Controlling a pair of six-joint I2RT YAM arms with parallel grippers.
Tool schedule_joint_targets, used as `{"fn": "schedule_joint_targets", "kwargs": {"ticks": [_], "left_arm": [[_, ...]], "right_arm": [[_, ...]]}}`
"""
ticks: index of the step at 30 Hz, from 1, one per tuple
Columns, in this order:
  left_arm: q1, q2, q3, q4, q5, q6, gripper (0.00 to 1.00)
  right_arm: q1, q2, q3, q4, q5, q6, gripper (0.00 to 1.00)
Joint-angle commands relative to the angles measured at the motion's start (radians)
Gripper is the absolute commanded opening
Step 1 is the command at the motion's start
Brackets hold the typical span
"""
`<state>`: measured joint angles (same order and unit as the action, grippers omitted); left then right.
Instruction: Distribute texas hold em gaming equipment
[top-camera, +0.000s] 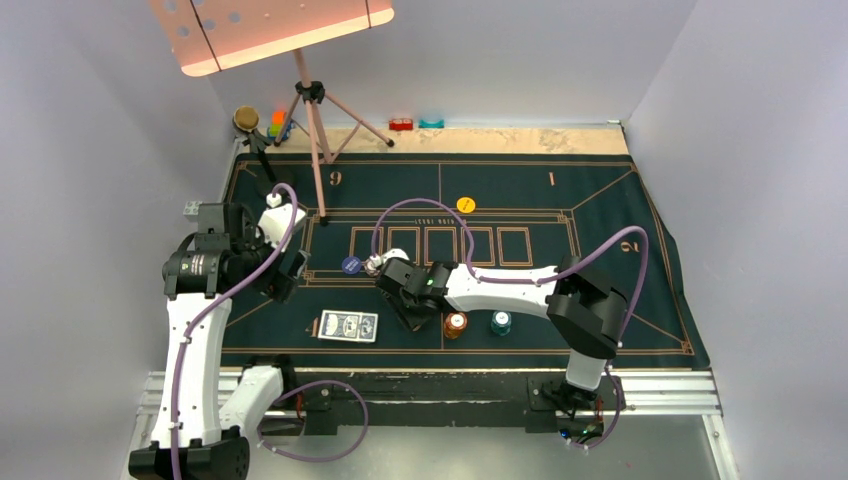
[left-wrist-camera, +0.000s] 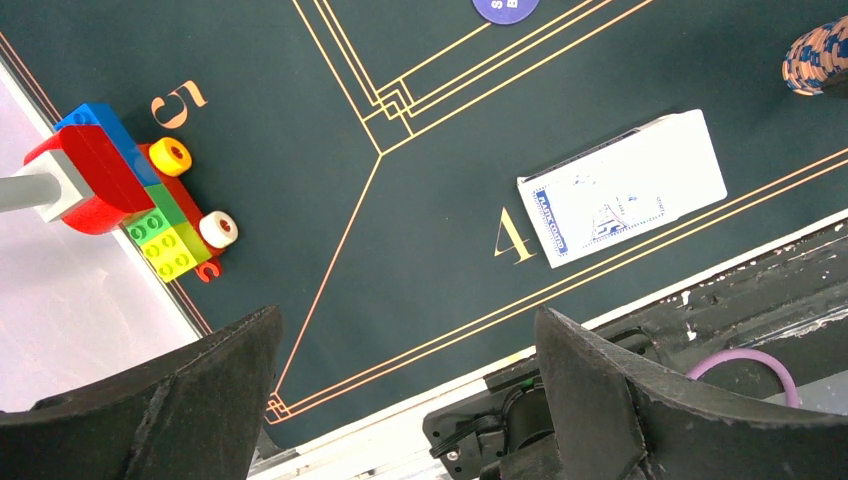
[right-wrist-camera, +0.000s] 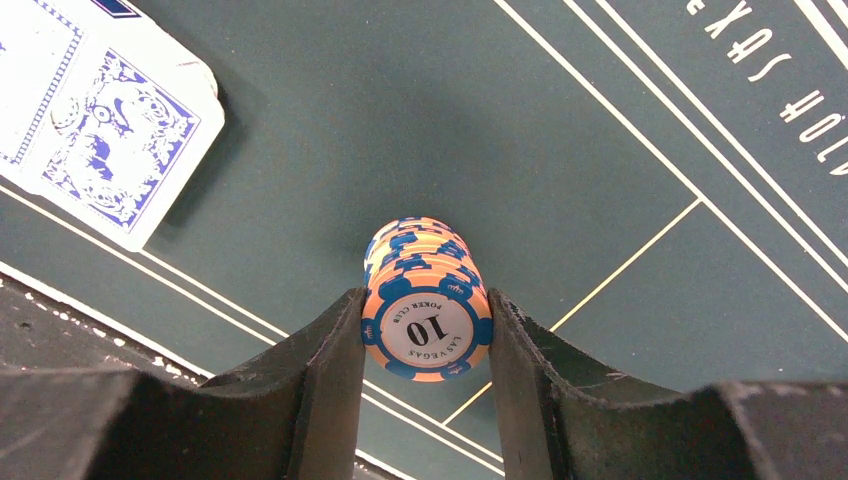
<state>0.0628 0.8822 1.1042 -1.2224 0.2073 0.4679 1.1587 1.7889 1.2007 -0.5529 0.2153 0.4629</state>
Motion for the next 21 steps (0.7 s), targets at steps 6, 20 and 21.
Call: {"fn": "schedule_joint_targets", "kwargs": {"ticks": [6,20,21], "left_arm": [[-0.005,0.0,0.028,-0.006,0.008,0.016,1.0],[-0.005,0.018,0.036,-0.011,0.017,0.02,1.0],[-0.006,0.019,0.036,-0.011,0.017,0.02,1.0]], "right_arm": [[-0.046,-0.119,0.062,-0.026,0.056,0.02,0.0],[-0.525,-0.034,0.203,-0.008,0.073,-0.07,0.0],[-0.559,-0.012,0.212,-0.002,0.084,-0.065,0.0]]}}
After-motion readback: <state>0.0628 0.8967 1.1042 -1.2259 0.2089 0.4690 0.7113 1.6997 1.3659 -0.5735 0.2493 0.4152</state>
